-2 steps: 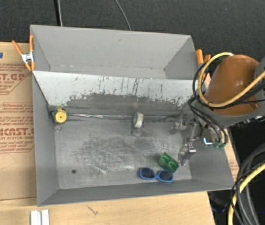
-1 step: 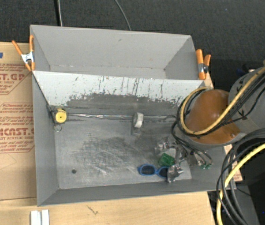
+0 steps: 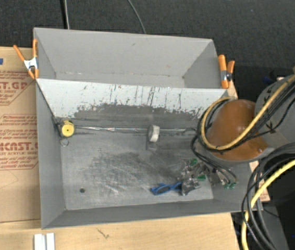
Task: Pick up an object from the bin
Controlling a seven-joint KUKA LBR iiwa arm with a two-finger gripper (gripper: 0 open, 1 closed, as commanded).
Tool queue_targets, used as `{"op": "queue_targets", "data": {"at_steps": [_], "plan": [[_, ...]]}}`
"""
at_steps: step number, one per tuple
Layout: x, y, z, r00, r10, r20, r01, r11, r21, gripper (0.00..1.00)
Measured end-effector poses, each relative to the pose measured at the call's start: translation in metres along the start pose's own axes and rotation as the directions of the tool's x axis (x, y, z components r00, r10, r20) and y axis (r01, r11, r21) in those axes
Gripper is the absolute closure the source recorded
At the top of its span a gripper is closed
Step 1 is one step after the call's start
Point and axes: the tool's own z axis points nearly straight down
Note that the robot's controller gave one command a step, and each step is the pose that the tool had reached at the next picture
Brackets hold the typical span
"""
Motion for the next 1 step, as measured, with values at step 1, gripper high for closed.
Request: {"op": "queue_targets", "data": {"at_steps": [1], "plan": [[-0.0168,0.0212,-0.1685,1.0,0.03,0.007,-0.03,1.0,0.002,1.0]]}}
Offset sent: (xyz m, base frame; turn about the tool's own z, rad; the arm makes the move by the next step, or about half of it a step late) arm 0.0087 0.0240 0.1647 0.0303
